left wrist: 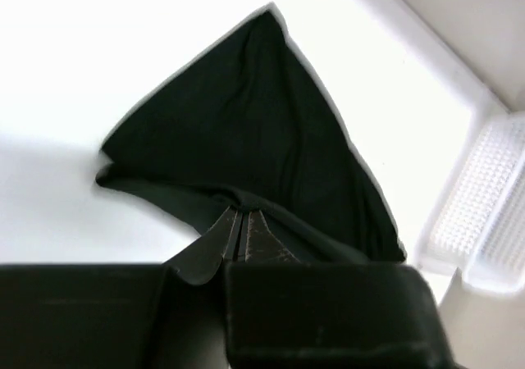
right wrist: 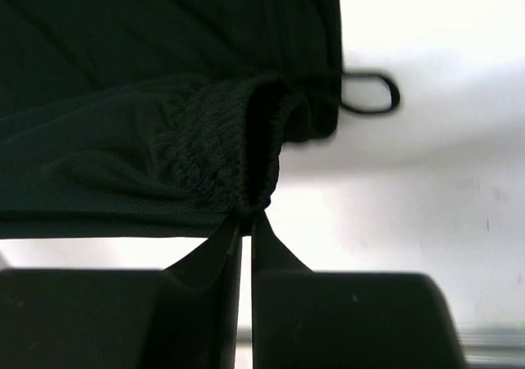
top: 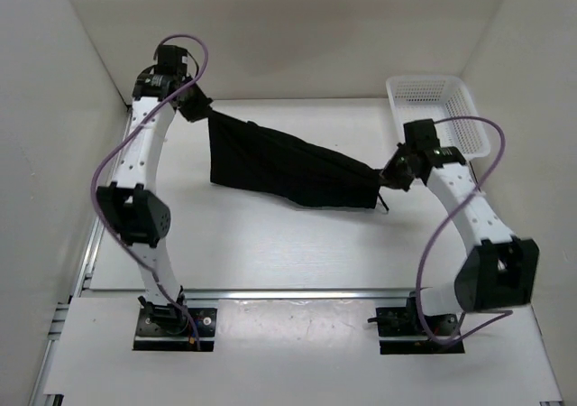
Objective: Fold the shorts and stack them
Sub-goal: Fold the shorts
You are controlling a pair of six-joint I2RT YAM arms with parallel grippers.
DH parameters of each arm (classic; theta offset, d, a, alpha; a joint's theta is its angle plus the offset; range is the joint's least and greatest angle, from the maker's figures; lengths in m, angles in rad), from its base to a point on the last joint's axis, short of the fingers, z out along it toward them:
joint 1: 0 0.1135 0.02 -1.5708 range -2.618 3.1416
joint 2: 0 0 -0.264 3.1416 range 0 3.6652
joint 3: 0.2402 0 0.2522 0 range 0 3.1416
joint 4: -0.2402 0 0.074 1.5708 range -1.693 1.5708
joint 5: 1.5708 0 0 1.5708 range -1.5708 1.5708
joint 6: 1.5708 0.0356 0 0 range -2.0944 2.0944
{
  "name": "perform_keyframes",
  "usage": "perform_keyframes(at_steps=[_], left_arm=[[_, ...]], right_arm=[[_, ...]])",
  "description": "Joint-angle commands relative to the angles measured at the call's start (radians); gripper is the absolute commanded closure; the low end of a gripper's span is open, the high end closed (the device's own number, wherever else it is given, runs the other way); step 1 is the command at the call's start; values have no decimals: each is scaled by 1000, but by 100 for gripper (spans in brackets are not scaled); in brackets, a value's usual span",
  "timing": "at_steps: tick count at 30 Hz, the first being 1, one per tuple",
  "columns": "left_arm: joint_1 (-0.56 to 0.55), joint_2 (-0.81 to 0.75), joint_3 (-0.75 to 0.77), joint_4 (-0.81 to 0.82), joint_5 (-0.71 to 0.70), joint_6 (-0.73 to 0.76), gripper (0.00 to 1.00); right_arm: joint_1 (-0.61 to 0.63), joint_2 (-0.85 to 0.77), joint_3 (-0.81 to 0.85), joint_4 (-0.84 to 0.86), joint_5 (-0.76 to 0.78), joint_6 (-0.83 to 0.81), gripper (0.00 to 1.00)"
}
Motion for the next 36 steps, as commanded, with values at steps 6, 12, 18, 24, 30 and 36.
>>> perform_keyframes(at_steps=[6, 12, 18, 24, 30, 36], left_arm=[[-20, 504, 606, 76, 16, 45, 58], [-11, 476, 518, 136, 46, 37, 0], [-2, 256, 173, 136, 21, 128, 2], [-2, 162, -191, 136, 46, 192, 0], [-2, 277, -265, 136, 84, 192, 0], [-2, 380, -219, 145, 103, 202, 0]], right_arm=[[-55, 406, 394, 45, 145, -24, 49], [-37, 430, 483, 34, 139, -45, 19], [-28, 258, 190, 62, 126, -55, 35], [-41, 115, -93, 131, -39, -21, 24], [-90, 170, -109, 212, -133, 33, 11], [-104, 331, -65, 322, -188, 97, 10]])
